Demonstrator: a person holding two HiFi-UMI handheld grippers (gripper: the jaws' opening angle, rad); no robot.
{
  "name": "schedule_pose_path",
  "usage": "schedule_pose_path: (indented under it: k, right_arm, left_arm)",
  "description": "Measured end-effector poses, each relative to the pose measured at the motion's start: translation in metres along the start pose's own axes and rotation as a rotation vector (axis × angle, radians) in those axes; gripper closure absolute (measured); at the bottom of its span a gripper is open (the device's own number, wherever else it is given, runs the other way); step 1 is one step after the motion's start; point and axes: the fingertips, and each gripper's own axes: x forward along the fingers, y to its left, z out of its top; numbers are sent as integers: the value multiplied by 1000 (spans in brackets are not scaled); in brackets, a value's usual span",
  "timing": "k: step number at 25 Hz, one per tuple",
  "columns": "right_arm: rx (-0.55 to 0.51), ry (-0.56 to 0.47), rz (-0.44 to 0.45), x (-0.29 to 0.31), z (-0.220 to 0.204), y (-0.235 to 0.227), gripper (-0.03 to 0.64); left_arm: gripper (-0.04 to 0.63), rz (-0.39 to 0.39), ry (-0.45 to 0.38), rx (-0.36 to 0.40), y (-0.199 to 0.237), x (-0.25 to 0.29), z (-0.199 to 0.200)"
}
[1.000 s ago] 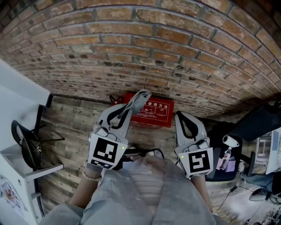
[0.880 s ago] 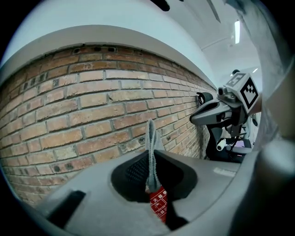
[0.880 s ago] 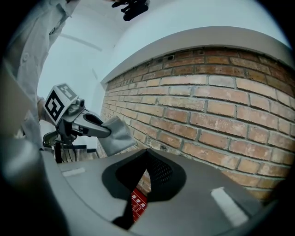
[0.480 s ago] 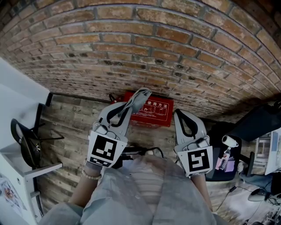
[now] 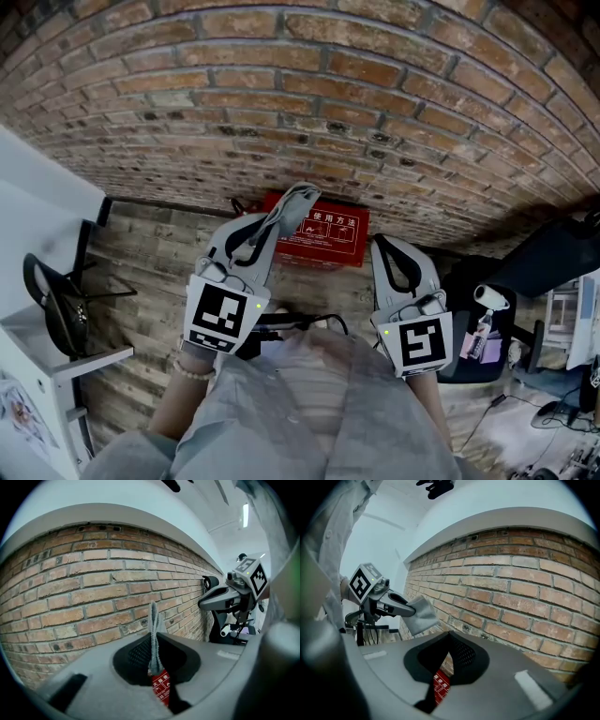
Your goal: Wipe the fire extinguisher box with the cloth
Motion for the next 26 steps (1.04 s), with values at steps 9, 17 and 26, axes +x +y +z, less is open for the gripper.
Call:
schedule_pose_path:
  k: [9,17,26]
  right_arm:
    - [0,-4,-3,-1,-1,-2,607]
    - [-8,11,5,2,-3,-2,607]
    - [-15,17,6,4,-4,-3,607]
  left_arm:
    - [583,8,-1,-2,-2,1,-1]
    - [583,18,-1,-21,1,1,-2]
    - [583,29,0,-22,5,2,-2]
